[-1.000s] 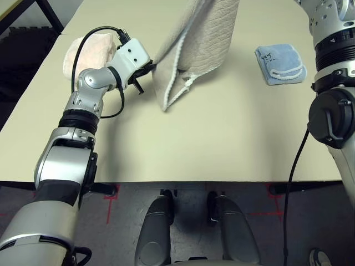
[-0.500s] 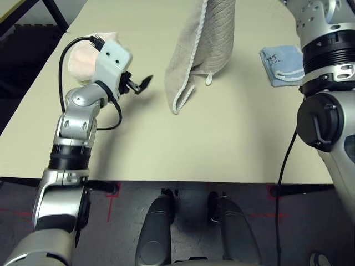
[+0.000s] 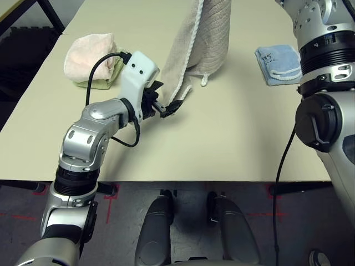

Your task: Fold the towel and set it aside.

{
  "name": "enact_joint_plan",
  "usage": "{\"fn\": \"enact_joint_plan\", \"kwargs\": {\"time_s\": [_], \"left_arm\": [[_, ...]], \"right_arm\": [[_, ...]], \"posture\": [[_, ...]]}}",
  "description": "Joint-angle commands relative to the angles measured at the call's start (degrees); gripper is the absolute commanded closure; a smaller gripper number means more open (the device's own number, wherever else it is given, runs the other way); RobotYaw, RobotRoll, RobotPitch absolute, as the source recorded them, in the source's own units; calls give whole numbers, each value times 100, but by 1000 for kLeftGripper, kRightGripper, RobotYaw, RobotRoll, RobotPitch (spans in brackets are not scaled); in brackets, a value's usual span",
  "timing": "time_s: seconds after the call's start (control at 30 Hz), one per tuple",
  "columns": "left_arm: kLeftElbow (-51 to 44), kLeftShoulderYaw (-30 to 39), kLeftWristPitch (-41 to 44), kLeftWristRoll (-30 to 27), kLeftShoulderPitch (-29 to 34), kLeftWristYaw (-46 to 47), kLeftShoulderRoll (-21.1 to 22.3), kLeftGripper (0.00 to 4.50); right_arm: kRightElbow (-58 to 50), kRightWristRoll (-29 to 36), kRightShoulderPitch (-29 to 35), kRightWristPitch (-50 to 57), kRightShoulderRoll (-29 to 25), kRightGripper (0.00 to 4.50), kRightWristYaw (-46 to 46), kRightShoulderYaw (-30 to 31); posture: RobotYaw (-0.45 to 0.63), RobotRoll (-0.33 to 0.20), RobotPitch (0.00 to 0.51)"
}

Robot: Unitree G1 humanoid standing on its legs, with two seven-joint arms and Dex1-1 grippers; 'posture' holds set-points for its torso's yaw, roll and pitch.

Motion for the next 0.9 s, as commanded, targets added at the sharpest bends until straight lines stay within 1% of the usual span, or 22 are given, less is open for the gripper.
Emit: {"fn": "enact_joint_plan", "kwargs": {"time_s": [0.03, 0.17, 0.37, 0.47, 0.6, 0.67, 0.77, 0.9], "left_arm": [[499, -536, -561, 479, 230, 71, 2, 24], [728, -770, -740, 648, 366, 121, -214, 24], [599, -495, -476, 486, 122, 153, -460, 24], [454, -308, -167, 297, 26, 163, -597, 24], [126, 157, 570, -186, -128, 268, -991, 24], [-66, 320, 899, -374, -173, 307, -1093, 24], [-315, 436, 1211, -535, -179, 349, -1062, 24], [-422, 417, 1298, -583, -123, 382, -942, 24]], "right_arm": [[33, -23, -249, -187, -66, 4500, 87, -10], [85, -26, -279, -232, -34, 4500, 96, 4], [166, -58, -303, -304, -43, 4500, 122, 27], [190, -64, -297, -326, -43, 4500, 122, 25], [249, -86, -304, -369, -46, 4500, 117, 11], [291, -96, -310, -401, -46, 4500, 110, 11], [399, -22, -384, -490, -13, 4500, -66, -106], [531, 224, -636, -558, 43, 4500, -280, -406]], "posture": [[53, 0, 211], [54, 0, 205], [62, 0, 203], [66, 0, 202], [61, 0, 207], [61, 0, 207], [57, 0, 211], [60, 0, 209]]}}
